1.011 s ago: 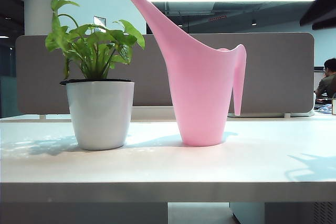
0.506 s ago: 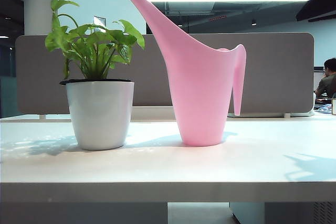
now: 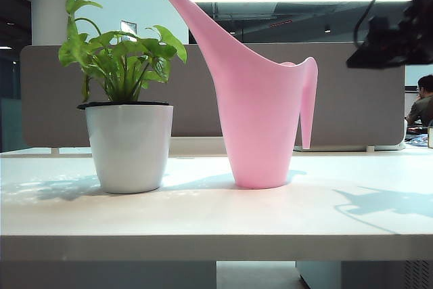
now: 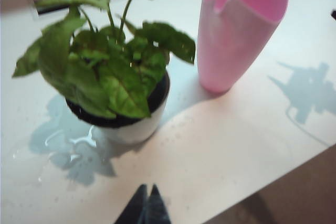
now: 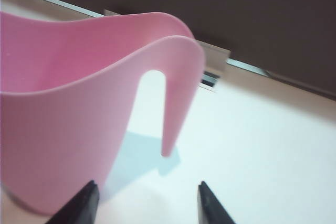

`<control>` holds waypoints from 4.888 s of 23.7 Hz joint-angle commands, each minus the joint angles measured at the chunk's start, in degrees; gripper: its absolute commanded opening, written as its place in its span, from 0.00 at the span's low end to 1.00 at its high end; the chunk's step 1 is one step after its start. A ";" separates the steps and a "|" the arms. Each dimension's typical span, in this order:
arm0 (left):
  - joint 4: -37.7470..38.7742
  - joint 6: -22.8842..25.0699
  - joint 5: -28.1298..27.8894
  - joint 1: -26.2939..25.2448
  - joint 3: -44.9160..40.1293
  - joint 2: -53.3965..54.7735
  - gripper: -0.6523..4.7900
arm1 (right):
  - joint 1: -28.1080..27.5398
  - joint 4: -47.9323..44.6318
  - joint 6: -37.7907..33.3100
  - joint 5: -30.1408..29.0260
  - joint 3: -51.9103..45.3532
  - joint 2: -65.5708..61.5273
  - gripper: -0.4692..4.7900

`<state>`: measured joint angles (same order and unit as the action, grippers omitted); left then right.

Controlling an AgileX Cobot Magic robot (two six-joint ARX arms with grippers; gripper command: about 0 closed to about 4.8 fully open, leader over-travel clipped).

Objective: Pick up the watering can from the table, water the potted plant, and put the can back.

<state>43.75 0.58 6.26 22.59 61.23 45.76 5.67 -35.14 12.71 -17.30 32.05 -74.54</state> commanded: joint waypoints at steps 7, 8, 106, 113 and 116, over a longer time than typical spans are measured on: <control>-0.07 0.26 0.00 0.00 0.13 -0.09 0.13 | 0.02 -14.56 -0.07 -0.94 6.64 -17.99 0.73; -0.07 0.26 0.00 0.00 0.13 -0.09 0.13 | 0.02 -14.62 -0.07 -1.03 7.65 -18.99 0.73; -0.07 0.26 0.00 0.00 0.13 -0.07 0.13 | 12.52 -20.94 -11.93 25.27 10.71 -25.38 0.08; -0.07 0.26 0.02 0.00 0.13 -0.07 0.13 | 12.48 -20.59 -11.50 25.33 10.19 -25.44 0.57; -0.07 0.26 0.00 0.00 0.13 -0.07 0.13 | 12.50 -19.78 -10.73 25.35 10.19 -25.42 0.69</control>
<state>44.16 0.58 6.24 22.57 61.23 45.80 18.09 -54.57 1.45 7.97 42.09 -100.31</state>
